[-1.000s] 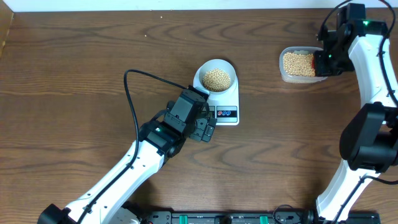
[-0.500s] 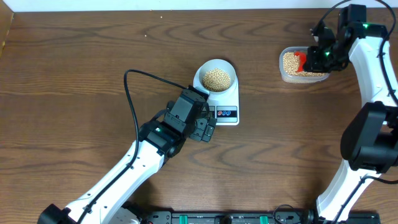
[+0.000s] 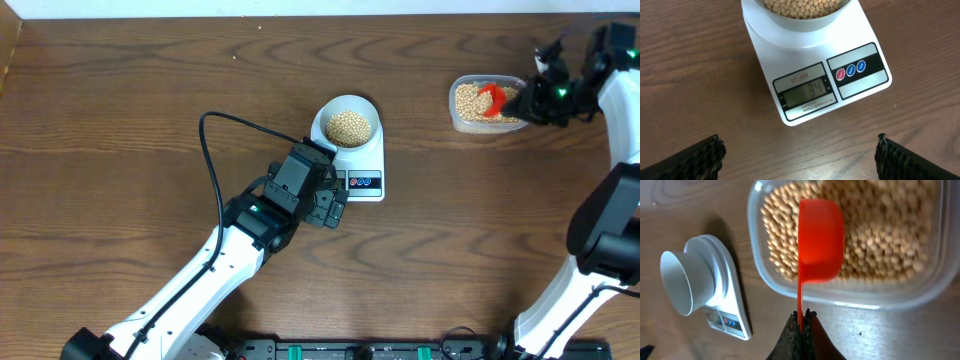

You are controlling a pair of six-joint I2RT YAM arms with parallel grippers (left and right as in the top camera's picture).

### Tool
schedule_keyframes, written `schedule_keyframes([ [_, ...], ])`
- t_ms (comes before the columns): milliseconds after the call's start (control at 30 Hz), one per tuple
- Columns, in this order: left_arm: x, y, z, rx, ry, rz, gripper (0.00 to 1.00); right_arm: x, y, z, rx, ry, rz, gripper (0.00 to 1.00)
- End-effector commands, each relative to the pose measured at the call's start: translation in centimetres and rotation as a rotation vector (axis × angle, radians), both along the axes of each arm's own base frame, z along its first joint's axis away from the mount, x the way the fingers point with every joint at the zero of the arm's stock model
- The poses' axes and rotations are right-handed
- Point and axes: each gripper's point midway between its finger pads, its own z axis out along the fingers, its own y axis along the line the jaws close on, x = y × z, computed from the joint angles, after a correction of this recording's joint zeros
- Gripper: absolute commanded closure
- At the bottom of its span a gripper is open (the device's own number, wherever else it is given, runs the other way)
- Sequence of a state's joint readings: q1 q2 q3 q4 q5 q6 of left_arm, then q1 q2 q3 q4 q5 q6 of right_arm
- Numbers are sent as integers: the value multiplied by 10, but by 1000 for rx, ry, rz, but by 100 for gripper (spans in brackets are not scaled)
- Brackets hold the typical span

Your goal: Scoop item into bowl and weigh 50g on scale

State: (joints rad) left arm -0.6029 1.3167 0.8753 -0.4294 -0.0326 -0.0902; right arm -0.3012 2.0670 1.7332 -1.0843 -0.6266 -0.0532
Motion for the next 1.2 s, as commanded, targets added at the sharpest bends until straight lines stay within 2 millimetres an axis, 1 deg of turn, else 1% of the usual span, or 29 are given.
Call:
schedule_keyframes([
  [0, 0, 4, -5, 13, 7, 11, 2, -8, 7, 6, 115, -5, -16, 99],
  [167, 0, 4, -5, 13, 7, 11, 2, -8, 7, 10, 192, -42, -12, 99],
  [367, 0, 4, -5, 13, 7, 11, 2, -1, 3, 18, 233, -94, -19, 99],
  [467, 0, 4, -5, 13, 7, 11, 2, -2, 0, 19, 235, -99, -23, 99],
  [567, 0, 4, -5, 13, 7, 11, 2, -3, -3, 24, 267, -132, -7, 99],
  [733, 0, 4, -5, 13, 6, 11, 2, -6, -13, 37, 337, -183, -16, 99],
  [933, 0, 4, -5, 13, 7, 11, 2, -14, -29, 43, 359, -225, -18, 99],
  [1067, 0, 4, -5, 13, 7, 11, 2, -17, -28, 45, 360, -247, 7, 99],
  [1167, 0, 4, -5, 13, 7, 11, 2, -17, -23, 49, 380, -263, 24, 99],
])
